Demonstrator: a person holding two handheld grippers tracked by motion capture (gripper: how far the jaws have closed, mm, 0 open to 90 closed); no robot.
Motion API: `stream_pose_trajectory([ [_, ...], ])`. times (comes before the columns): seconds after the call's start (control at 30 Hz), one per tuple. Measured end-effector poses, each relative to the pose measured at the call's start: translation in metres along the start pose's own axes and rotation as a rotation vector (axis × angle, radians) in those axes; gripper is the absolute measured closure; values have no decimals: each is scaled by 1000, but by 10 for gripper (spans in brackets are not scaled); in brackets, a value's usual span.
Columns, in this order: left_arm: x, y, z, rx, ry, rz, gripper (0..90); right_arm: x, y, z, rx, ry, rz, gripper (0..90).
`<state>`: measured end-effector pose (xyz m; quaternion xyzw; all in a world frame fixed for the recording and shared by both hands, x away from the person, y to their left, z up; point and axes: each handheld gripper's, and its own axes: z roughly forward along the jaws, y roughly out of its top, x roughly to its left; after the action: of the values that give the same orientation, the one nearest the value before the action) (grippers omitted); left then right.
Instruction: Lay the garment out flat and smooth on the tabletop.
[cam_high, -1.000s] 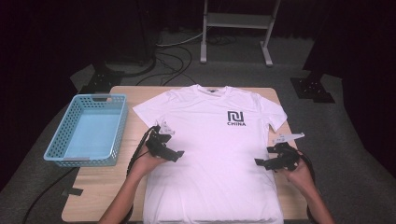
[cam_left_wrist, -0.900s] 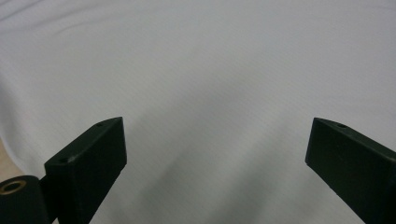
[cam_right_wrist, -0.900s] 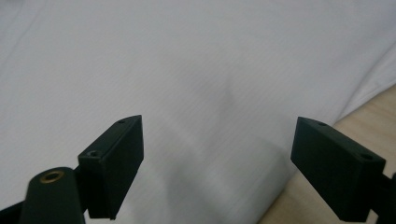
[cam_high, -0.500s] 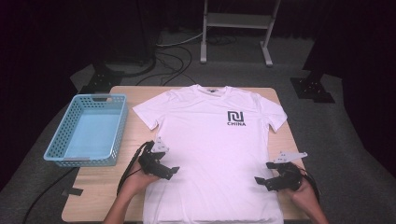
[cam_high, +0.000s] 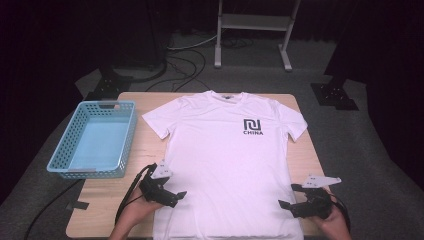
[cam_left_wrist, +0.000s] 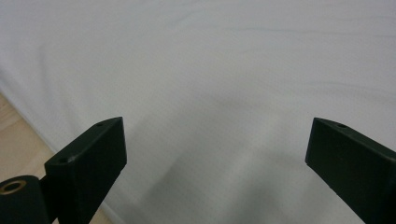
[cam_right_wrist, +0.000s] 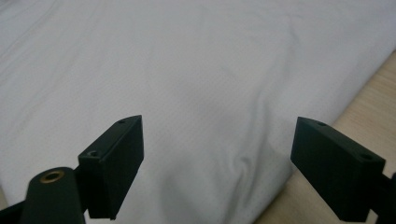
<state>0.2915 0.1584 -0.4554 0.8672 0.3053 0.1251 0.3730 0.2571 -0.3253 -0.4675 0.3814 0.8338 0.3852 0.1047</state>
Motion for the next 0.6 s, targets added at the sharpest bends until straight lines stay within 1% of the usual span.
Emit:
stream_pose_trajectory([
  [0.13,-4,-2,-7,-17,-15,-4,40,2,-6,-8,-12,-10,8,170],
  [0.17,-6,-2,-9,-22,-16,2,40,3,-7,-10,-15,-12,11,170],
  [0.33,-11,-3,-19,-37,-4,21,39,3,-13,-17,-24,-27,14,170],
  [0.53,-12,-10,-27,-28,9,15,38,3,-23,-25,-51,-36,33,170],
  [0.6,-13,-13,-28,-23,13,13,37,3,-26,-27,-52,-37,35,170],
])
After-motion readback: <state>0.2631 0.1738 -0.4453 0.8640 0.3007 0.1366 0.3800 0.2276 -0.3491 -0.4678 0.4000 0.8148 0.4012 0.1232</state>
